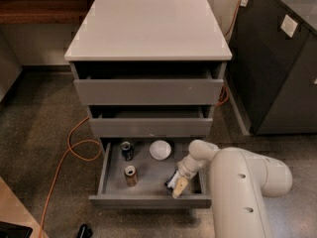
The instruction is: Pick rxbar blueberry from bottom drawer and place on counter
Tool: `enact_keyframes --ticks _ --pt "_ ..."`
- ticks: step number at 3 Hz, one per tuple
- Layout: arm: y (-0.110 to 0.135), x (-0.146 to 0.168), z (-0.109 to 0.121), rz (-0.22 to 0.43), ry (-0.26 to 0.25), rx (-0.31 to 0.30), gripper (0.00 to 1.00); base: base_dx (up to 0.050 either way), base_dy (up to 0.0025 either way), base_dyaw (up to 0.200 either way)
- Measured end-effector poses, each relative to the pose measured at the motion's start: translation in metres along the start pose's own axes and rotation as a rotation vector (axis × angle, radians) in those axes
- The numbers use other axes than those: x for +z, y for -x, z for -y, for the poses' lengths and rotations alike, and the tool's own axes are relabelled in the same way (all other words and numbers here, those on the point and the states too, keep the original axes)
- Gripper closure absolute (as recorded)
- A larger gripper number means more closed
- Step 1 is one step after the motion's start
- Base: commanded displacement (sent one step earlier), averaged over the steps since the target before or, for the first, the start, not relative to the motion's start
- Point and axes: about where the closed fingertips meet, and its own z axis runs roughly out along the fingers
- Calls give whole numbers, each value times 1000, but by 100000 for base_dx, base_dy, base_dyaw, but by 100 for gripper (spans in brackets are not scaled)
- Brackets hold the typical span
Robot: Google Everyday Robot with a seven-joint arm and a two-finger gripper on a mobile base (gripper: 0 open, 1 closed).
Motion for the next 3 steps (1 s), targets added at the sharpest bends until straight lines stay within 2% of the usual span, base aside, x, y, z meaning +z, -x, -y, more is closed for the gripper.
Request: enact_keyframes --ticks 1,2,3 --pt "10 2 19 -82 11 -102 0 0 0 0" --pt "16 7 32 -151 6 -254 0 0 0 0" --pt "17 11 36 -196 -17 -357 0 0 0 0"
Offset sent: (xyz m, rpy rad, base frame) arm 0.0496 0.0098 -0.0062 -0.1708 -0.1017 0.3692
